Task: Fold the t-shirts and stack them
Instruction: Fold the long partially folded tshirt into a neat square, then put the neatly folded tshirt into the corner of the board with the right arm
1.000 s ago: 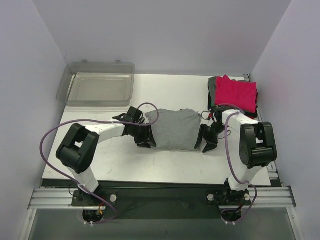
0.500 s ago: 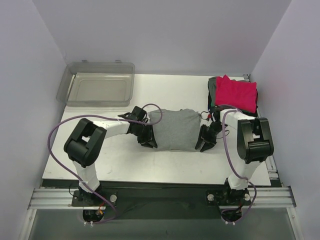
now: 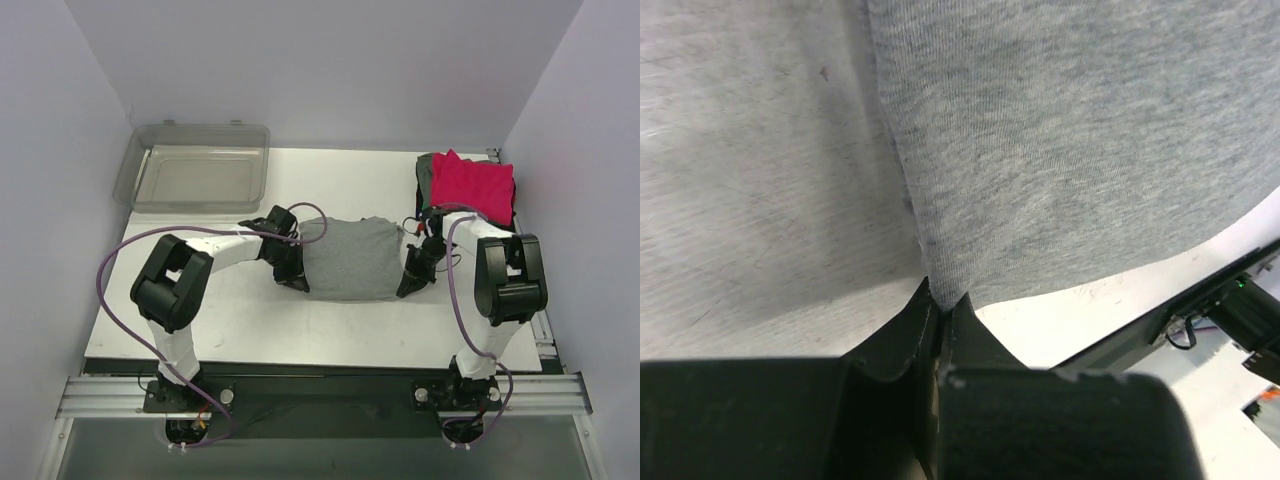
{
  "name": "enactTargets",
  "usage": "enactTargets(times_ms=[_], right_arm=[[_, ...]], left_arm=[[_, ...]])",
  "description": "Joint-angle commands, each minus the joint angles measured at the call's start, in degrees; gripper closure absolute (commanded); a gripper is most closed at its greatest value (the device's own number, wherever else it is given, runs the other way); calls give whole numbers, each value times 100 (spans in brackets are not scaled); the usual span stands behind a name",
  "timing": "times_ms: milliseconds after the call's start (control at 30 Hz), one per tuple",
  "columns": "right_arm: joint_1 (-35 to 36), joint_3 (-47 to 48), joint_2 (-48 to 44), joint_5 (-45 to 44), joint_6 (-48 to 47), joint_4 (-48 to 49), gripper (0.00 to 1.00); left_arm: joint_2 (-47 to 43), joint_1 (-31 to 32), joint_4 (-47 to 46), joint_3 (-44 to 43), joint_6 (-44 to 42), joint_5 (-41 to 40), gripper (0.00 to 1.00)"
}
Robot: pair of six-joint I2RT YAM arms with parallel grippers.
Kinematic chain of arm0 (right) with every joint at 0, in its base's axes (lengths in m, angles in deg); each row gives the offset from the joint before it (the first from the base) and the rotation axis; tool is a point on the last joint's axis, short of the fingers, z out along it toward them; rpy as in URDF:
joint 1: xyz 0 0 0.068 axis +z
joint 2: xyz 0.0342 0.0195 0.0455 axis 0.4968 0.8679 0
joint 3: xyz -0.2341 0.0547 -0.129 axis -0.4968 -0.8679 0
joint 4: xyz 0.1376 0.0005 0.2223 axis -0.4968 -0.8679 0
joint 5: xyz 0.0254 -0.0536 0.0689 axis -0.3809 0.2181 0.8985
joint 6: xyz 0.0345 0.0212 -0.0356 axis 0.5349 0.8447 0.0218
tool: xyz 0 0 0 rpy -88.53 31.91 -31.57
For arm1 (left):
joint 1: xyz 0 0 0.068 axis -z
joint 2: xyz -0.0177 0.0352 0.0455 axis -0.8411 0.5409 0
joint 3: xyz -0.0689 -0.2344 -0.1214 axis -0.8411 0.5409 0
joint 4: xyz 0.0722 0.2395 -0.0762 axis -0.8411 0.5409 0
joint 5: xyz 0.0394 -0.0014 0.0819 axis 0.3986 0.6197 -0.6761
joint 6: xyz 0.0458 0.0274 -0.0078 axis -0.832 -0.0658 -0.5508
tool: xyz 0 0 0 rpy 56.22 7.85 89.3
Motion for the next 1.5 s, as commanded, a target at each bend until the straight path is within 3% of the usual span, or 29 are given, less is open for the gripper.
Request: enactTargets(times_ms=[0,367,433,467,533,567,700,867,1100,1467], right_arm=[[-59,404,-280,-612,-327,-712,100],[-51,423,-227,-490,-477,-898,100],[-42,370,-271,-499,-460,-898,98],[-59,343,-324,-499,-459,-898,83],[-68,308,-420,-464,-468,-916,68],[-77,308,-534,-385,-477,-916,53],[-173,413,-790,-157,-600,-1029,35],[-340,772,-843,108,-960,-1100,11],[-743,1221,-360,695,-1119,-619,10],[-850,1635,712,1320,-846,332,11]], left_arm=[[-361,7,518,-301,-329,-614,100],[-336,112,781,-362,-338,-571,100],[-274,112,940,-442,-321,-685,81],[-266,104,1071,-468,-321,-712,65],[-327,104,1186,-565,-321,-799,53],[-370,104,1248,-608,-312,-808,47],[-686,51,1564,-872,-294,-1027,33],[-784,-10,1618,-1285,-250,-1072,31],[5,-54,1117,-1733,-285,-502,32],[683,-379,959,-2006,-347,-589,41]])
